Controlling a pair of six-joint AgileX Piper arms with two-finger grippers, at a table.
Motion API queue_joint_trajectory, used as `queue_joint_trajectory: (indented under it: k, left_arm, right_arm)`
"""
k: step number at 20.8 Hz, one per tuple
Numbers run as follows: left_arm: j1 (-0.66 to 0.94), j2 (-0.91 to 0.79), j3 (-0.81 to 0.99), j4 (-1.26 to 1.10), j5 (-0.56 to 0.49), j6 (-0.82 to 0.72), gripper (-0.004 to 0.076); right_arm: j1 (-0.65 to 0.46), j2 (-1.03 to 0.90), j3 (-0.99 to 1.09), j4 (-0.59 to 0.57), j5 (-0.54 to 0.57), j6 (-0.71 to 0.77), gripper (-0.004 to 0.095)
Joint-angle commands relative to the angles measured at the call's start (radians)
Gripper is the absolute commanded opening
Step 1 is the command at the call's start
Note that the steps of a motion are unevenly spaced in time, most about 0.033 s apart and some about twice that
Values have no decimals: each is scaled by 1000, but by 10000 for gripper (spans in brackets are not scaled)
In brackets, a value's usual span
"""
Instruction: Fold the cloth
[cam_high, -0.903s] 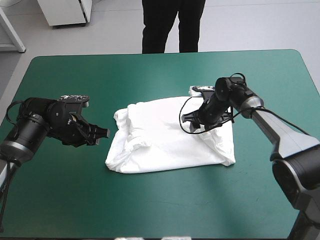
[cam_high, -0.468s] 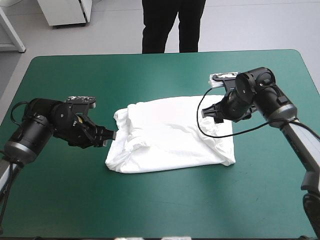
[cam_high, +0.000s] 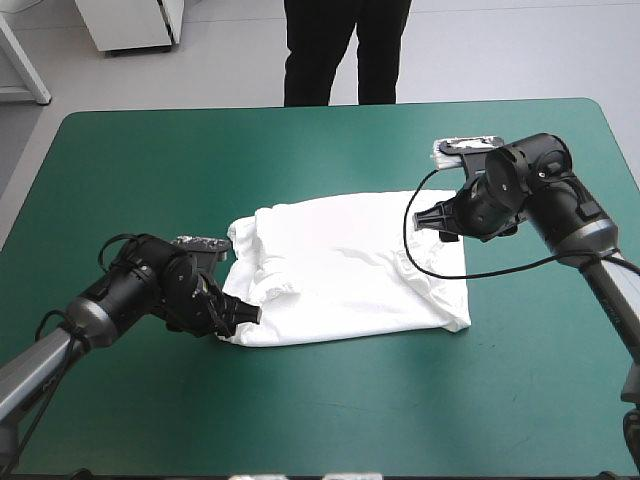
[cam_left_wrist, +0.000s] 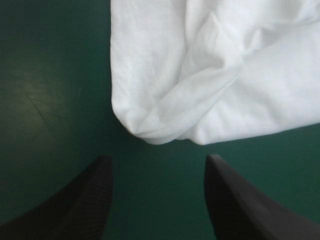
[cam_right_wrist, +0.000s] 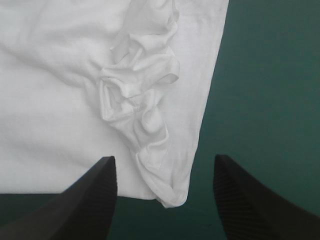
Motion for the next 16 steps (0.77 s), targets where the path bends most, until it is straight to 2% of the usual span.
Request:
queue_joint_trajectory:
  k: [1,5,10,16]
  left_arm:
    - [-7,16,40,-12,-73,-27,406]
    - [-7,70,40,42,-123,-77,406]
    - [25,188,40,56,-150,-97,406]
    - [44,288,40,59,-162,-92,386]
  right_arm:
    - [2,-42,-26,-21,6,-3,553]
    - [2,-45,-26,-21,6,-10,541]
    - [2,-49,-26,-54,6,-14,434]
    - [2,-49,-26,-66,6,-14,429]
